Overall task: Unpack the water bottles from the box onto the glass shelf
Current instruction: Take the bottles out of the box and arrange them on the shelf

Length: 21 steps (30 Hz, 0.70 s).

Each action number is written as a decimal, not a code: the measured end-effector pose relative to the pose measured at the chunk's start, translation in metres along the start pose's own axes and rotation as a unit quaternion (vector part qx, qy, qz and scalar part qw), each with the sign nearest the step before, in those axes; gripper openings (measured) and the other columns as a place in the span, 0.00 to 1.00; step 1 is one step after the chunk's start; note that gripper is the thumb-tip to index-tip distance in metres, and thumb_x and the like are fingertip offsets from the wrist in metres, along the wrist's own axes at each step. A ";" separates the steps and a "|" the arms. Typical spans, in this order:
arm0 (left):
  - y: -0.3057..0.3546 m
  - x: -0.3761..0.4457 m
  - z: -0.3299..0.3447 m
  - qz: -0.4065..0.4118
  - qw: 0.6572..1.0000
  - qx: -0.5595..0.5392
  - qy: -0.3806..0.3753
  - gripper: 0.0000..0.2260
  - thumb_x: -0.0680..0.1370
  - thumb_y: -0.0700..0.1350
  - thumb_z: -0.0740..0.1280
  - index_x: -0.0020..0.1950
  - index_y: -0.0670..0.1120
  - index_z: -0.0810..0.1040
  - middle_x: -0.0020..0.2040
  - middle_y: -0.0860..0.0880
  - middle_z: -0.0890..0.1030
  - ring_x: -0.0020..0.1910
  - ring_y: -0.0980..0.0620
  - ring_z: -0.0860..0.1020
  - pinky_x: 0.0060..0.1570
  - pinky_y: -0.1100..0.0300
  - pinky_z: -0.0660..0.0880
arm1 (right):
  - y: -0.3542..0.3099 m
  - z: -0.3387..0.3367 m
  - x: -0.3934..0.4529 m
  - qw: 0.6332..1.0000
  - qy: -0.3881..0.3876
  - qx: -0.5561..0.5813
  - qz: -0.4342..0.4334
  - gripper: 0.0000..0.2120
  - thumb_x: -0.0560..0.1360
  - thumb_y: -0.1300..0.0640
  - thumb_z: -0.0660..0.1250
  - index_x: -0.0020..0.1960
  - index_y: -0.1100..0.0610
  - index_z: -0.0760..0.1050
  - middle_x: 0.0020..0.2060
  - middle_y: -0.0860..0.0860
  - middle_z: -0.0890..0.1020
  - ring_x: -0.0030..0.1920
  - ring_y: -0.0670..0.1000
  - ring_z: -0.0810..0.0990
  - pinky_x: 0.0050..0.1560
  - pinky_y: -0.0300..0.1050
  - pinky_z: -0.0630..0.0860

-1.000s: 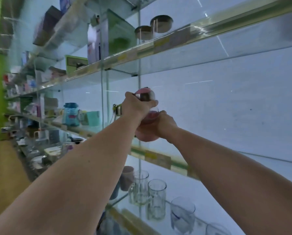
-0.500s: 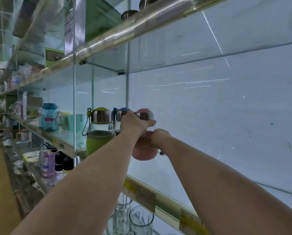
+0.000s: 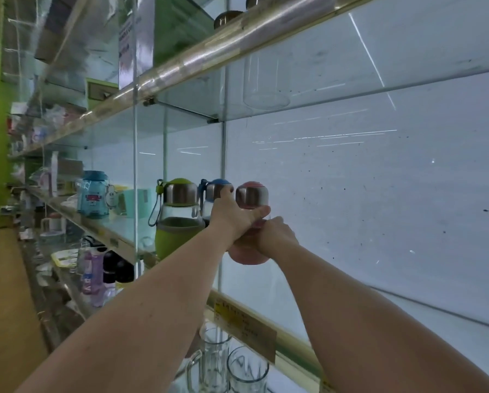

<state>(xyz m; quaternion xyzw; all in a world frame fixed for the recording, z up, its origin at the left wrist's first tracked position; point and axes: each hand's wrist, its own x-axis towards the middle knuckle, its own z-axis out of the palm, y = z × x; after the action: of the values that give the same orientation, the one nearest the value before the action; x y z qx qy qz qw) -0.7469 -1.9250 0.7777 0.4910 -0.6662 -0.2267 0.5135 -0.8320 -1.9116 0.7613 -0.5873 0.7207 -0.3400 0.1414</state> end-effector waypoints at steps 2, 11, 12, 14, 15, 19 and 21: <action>-0.002 -0.012 -0.013 0.015 1.000 0.013 0.013 0.34 0.70 0.53 0.74 0.70 0.43 0.64 0.64 0.45 0.73 0.63 0.44 0.72 0.65 0.50 0.69 | -0.003 -0.005 -0.007 0.998 0.039 0.039 0.024 0.31 0.75 0.43 0.64 0.69 0.60 0.60 0.63 0.56 0.71 0.64 0.57 0.71 0.60 0.50 0.71; -0.038 -0.073 -0.124 -0.049 0.993 0.065 0.090 0.27 0.75 0.49 0.70 0.70 0.43 0.66 0.65 0.44 0.73 0.63 0.44 0.73 0.61 0.55 0.71 | -0.081 0.008 -0.098 0.968 0.074 -0.001 -0.241 0.31 0.71 0.49 0.71 0.69 0.59 0.66 0.64 0.56 0.73 0.65 0.57 0.70 0.59 0.44 0.68; -0.049 -0.083 -0.136 -0.064 0.992 0.077 0.080 0.26 0.75 0.48 0.70 0.70 0.43 0.67 0.65 0.45 0.74 0.62 0.45 0.74 0.59 0.57 0.71 | -0.087 0.023 -0.111 0.967 0.047 -0.001 -0.252 0.29 0.71 0.50 0.71 0.68 0.59 0.67 0.63 0.56 0.74 0.64 0.56 0.72 0.57 0.44 0.69; -0.074 -0.105 -0.154 -0.095 0.989 0.095 0.067 0.24 0.75 0.46 0.69 0.70 0.42 0.68 0.66 0.44 0.74 0.61 0.46 0.74 0.55 0.59 0.70 | -0.088 0.058 -0.135 0.967 -0.005 -0.008 -0.254 0.25 0.73 0.53 0.70 0.67 0.60 0.69 0.62 0.56 0.76 0.61 0.56 0.74 0.53 0.42 0.70; -0.089 -0.121 -0.163 -0.119 0.986 0.100 0.067 0.24 0.76 0.44 0.67 0.70 0.41 0.67 0.66 0.43 0.73 0.63 0.45 0.73 0.56 0.59 0.69 | -0.084 0.079 -0.146 0.969 -0.033 -0.016 -0.246 0.23 0.73 0.55 0.69 0.66 0.60 0.69 0.61 0.56 0.76 0.61 0.56 0.75 0.51 0.41 0.69; -0.155 -0.178 -0.181 -0.215 0.971 0.092 0.045 0.24 0.78 0.46 0.64 0.73 0.42 0.63 0.69 0.42 0.70 0.65 0.44 0.71 0.60 0.56 0.69 | -0.051 0.166 -0.183 0.969 -0.149 -0.057 -0.188 0.19 0.75 0.56 0.66 0.64 0.61 0.69 0.58 0.57 0.76 0.59 0.57 0.75 0.49 0.44 0.70; -0.188 -0.202 -0.185 -0.256 0.962 0.092 0.036 0.24 0.79 0.48 0.64 0.72 0.43 0.64 0.69 0.43 0.69 0.65 0.44 0.71 0.60 0.56 0.69 | -0.031 0.204 -0.200 0.970 -0.192 -0.039 -0.145 0.18 0.75 0.55 0.65 0.63 0.60 0.68 0.56 0.57 0.74 0.57 0.56 0.74 0.43 0.41 0.69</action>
<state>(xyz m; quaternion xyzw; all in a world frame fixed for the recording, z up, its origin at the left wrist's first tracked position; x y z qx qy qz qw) -0.5024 -1.7860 0.6014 0.6980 -0.5177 -0.2704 0.4142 -0.6322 -1.7918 0.5938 -0.7450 0.5999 -0.2092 0.2032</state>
